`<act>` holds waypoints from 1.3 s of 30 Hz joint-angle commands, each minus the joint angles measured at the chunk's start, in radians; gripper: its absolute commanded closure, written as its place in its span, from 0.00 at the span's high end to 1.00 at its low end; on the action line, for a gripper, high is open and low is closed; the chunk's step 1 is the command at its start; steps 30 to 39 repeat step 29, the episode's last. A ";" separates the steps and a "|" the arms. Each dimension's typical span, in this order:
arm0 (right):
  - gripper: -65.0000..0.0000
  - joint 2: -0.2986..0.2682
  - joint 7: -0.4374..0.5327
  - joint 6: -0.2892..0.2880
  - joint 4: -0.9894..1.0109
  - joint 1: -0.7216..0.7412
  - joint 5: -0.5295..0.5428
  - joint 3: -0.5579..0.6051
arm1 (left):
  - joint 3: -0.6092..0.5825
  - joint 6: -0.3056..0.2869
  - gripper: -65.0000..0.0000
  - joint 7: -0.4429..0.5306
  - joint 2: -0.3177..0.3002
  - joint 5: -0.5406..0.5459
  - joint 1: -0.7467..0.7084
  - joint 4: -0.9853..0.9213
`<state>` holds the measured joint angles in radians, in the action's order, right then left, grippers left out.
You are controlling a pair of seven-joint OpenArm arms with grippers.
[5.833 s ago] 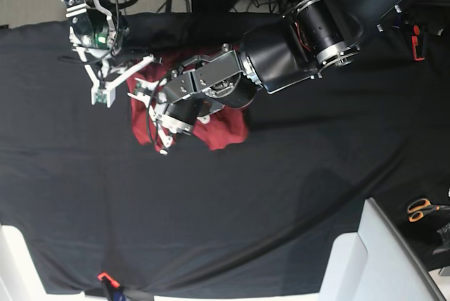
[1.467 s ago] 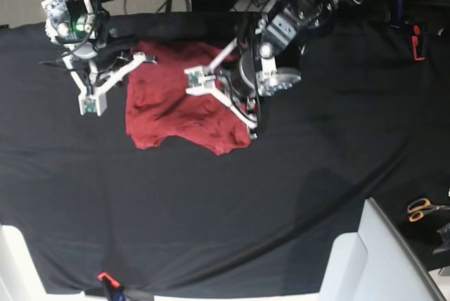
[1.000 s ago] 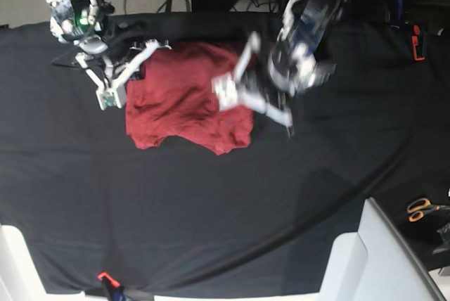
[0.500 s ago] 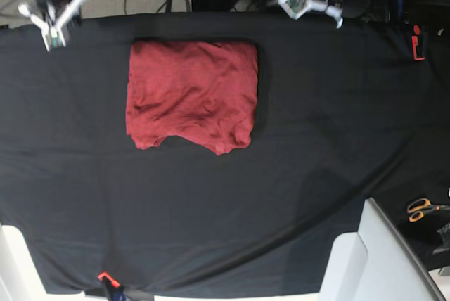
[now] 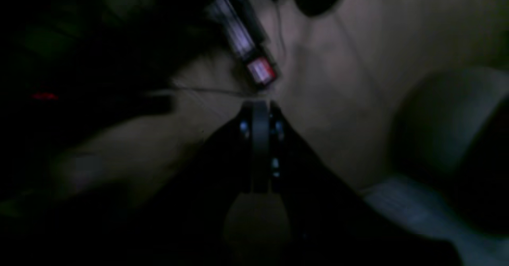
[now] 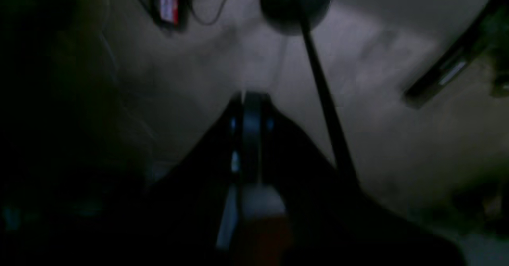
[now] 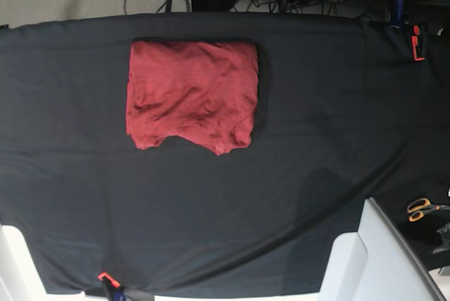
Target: Fold the T-shirt properly
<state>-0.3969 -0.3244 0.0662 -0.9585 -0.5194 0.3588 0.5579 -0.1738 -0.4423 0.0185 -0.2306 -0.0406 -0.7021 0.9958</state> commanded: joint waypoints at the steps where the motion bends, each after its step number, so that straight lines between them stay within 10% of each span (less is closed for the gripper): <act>1: 0.00 0.025 0.049 0.002 0.187 0.068 -0.004 0.037 | -0.019 0.000 0.00 0.050 0.007 0.003 0.051 -0.120; 5: 0.01 0.184 0.423 -0.003 0.901 0.342 -0.002 0.205 | -0.030 0.001 0.00 0.235 0.101 0.005 0.387 -0.819; 9: 0.01 0.249 0.683 -0.003 0.958 0.384 0.003 0.250 | -0.031 0.001 0.00 0.476 0.136 0.006 0.531 -0.996; 21: 0.01 0.244 0.689 0.004 0.820 0.255 0.003 -0.101 | -0.043 0.001 0.00 0.326 0.127 -0.002 0.577 -0.931; 39: 0.01 0.226 0.689 0.004 0.820 0.256 0.003 -0.124 | -0.043 0.001 0.00 0.329 0.101 -0.002 0.576 -0.932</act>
